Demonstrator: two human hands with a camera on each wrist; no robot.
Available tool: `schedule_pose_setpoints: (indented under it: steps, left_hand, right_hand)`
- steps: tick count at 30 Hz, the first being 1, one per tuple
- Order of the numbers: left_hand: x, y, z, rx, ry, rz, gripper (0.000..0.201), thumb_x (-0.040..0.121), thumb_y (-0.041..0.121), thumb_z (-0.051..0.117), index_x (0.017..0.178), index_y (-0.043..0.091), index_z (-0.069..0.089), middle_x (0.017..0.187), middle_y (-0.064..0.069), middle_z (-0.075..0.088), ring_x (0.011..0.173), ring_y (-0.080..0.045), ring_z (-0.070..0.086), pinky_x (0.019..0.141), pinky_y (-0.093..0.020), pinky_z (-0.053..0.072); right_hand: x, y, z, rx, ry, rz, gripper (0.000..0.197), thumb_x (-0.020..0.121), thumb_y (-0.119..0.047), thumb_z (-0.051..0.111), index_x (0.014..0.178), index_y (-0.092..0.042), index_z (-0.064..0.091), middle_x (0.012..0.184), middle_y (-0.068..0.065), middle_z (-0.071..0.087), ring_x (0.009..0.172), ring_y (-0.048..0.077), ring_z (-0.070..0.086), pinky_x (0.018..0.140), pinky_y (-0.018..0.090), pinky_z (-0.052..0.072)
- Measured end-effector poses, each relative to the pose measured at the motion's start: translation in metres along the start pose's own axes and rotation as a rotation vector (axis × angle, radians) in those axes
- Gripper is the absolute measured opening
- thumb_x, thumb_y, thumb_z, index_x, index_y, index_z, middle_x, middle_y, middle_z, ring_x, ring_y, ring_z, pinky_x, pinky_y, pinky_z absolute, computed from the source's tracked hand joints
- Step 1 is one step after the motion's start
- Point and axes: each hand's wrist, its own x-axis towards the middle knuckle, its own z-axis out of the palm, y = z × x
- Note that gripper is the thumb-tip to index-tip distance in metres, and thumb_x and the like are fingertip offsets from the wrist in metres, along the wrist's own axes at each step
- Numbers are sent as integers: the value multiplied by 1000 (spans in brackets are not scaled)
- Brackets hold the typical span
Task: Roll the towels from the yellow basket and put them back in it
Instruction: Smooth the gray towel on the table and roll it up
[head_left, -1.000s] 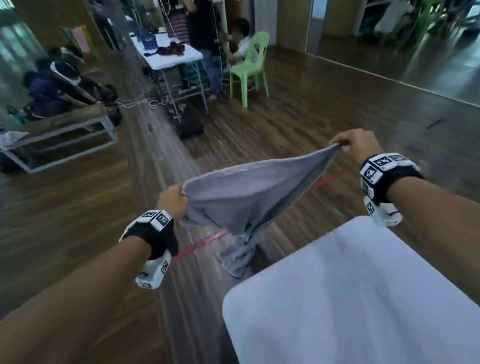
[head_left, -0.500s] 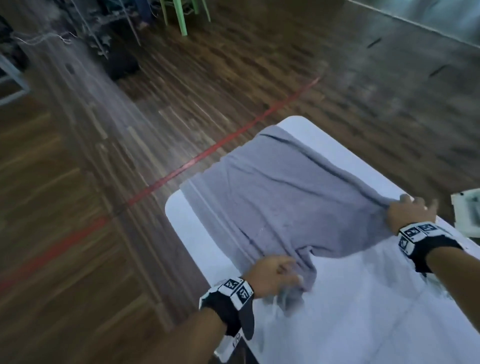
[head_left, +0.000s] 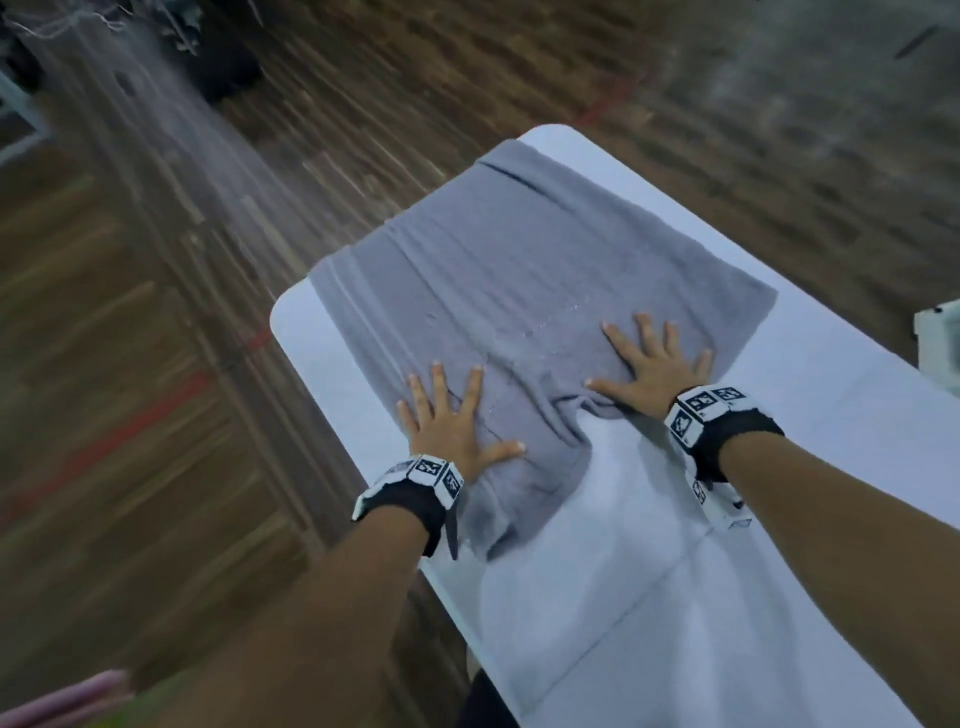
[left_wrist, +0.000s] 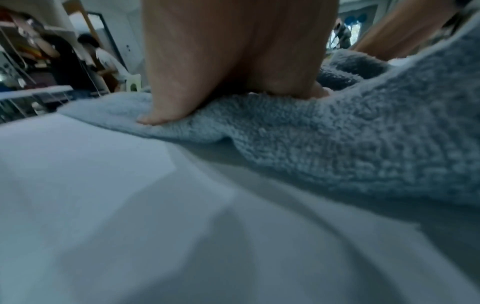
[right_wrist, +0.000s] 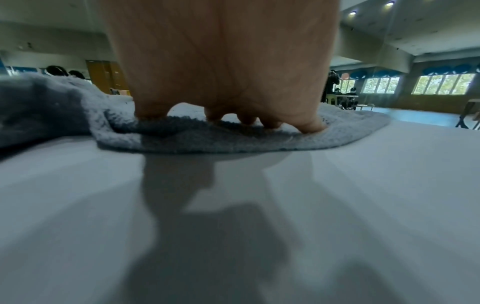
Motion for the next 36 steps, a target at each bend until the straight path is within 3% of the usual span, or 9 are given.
schedule_pose_setpoints:
  steps: [10, 17, 20, 22, 25, 28, 31, 33, 36]
  left_hand:
    - [-219, 210, 135, -32, -102, 73, 117, 69, 86, 41, 145, 29, -28, 147, -18, -39, 133, -47, -34, 107, -61, -16]
    - [-345, 322, 210, -47, -324, 127, 120, 74, 80, 45, 131, 25, -46, 136, -16, -53, 124, -45, -47, 102, -61, -23]
    - [-391, 357, 224, -26, -465, 193, 117, 78, 74, 47, 135, 22, -41, 139, -15, -51, 124, -44, -46, 104, -61, -21]
    - [-413, 367, 218, -17, -544, 271, 105, 83, 64, 49, 148, 23, -22, 148, -14, -39, 132, -47, -35, 109, -61, -10]
    - [-416, 352, 202, -34, -437, 442, 78, 82, 46, 59, 145, 20, 21, 156, -14, 11, 138, -45, 14, 109, -55, 21]
    - [-379, 302, 184, 17, -154, 661, 60, 59, 35, 73, 114, 21, 56, 120, -7, 57, 102, -32, 60, 82, -44, 50]
    - [-327, 248, 160, 51, -71, 782, 48, 61, 25, 63, 108, 19, 62, 113, -6, 61, 101, -31, 60, 83, -46, 48]
    - [-295, 220, 136, 164, -86, 813, 48, 69, 17, 57, 117, 19, 59, 123, -5, 56, 115, -31, 51, 96, -47, 39]
    - [-259, 193, 115, 316, -75, 896, 52, 71, 7, 57, 122, 20, 57, 126, -5, 55, 120, -32, 47, 101, -50, 33]
  right_hand:
    - [-225, 197, 83, 79, -94, 39, 90, 77, -83, 37, 143, -55, -18, 157, -10, -26, 147, 28, -17, 113, 64, -2]
    - [-352, 313, 138, 161, -111, 145, 96, 72, -84, 44, 142, -57, -16, 157, -12, -25, 147, 25, -17, 113, 63, -3]
    - [-407, 359, 163, 199, -116, 202, 97, 74, -78, 52, 139, -57, -17, 157, -14, -24, 147, 23, -15, 113, 63, -2]
    - [-441, 380, 175, 226, -120, 259, 97, 79, -67, 60, 142, -55, -13, 159, -13, -19, 148, 25, -10, 113, 63, 2]
    - [-475, 372, 185, 403, 99, 391, 82, 83, -53, 62, 152, -31, 23, 160, 2, 18, 145, 30, 21, 111, 57, 17]
    - [-495, 314, 197, 581, 576, 479, 49, 83, -43, 58, 120, -12, 62, 120, 14, 61, 110, 36, 57, 95, 46, 43]
    - [-502, 229, 217, 667, 688, 495, 19, 85, -26, 65, 100, -16, 68, 100, 8, 66, 96, 30, 61, 87, 44, 49]
    - [-506, 178, 233, 720, 644, 484, 22, 84, -34, 59, 97, -19, 67, 97, 4, 65, 95, 26, 59, 87, 44, 48]
    - [-511, 127, 257, 674, 522, 545, 27, 85, -26, 68, 111, -18, 65, 110, 4, 61, 104, 26, 56, 94, 43, 45]
